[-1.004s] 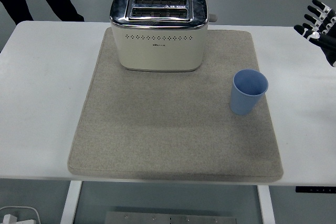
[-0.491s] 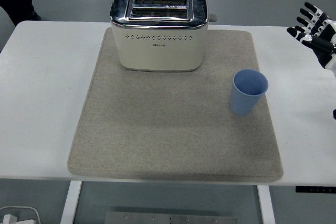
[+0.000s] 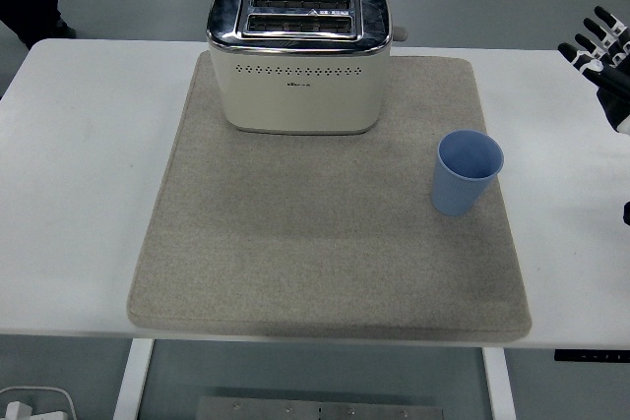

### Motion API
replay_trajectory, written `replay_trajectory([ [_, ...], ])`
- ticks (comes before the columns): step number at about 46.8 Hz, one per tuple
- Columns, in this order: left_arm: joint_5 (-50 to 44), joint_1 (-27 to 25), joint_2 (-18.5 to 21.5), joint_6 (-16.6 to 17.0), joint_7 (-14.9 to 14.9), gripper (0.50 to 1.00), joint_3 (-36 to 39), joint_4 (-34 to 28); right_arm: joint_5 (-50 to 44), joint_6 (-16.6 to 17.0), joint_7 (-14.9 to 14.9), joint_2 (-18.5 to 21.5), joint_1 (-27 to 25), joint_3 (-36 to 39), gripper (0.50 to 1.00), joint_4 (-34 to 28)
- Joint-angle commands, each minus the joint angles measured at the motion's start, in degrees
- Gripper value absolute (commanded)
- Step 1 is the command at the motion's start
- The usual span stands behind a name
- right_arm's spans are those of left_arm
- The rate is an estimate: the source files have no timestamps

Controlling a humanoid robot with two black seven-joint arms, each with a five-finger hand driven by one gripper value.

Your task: Put the water cup in front of the bread machine

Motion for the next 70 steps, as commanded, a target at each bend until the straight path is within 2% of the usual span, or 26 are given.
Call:
replay_trajectory([
  [1, 0.00, 0.00, 0.00, 0.00, 0.00, 0.999, 0.00, -0.05, -0.70, 0.07, 1.13, -0.10, -0.16, -0.88, 0.956, 0.01],
  [5, 0.00, 0.00, 0.00, 0.00, 0.00, 0.999, 0.00, -0.05, -3.68, 0.42, 2.45, -0.62, -0.42, -1.05, 0.956, 0.09],
  [10, 0.00, 0.00, 0.00, 0.00, 0.00, 0.999, 0.00, -0.05, -8.17, 2.79, 3.68, -1.94, -2.35, -0.88, 0.956, 0.10],
  [17, 0.00, 0.00, 0.00, 0.00, 0.00, 0.999, 0.00, 0.04, -9.14, 5.08, 5.44, -3.79, -4.73, -0.97, 0.956, 0.45],
  [22, 0.00, 0.00, 0.00, 0.00, 0.00, 0.999, 0.00, -0.05, -10.19, 6.48, 7.37, -6.24, -7.01, -0.97, 0.956, 3.25],
  [27, 0.00, 0.00, 0.00, 0.00, 0.00, 0.999, 0.00, 0.04, -13.35, 6.57, 8.52, -8.80, -9.21, -1.05, 0.956, 6.42],
  [32, 0.00, 0.00, 0.00, 0.00, 0.00, 0.999, 0.00, 0.04, -15.73, 6.57, 9.39, -9.59, -11.40, -0.97, 0.956, 7.21],
  [36, 0.00, 0.00, 0.00, 0.00, 0.00, 0.999, 0.00, 0.04, -17.66, 6.58, 11.32, -11.17, -13.69, -0.97, 0.956, 8.53],
  [43, 0.00, 0.00, 0.00, 0.00, 0.00, 0.999, 0.00, 0.04, -21.79, 6.49, 11.44, -12.75, -16.85, -0.97, 0.956, 9.68],
  [58, 0.00, 0.00, 0.00, 0.00, 0.00, 0.999, 0.00, 0.04, -27.07, 6.05, 11.44, -12.14, -20.37, -0.97, 0.956, 9.76],
  [70, 0.00, 0.00, 0.00, 0.00, 0.00, 0.999, 0.09, 0.04, -32.16, 2.45, 11.44, -8.98, -20.81, -0.88, 0.956, 9.76],
])
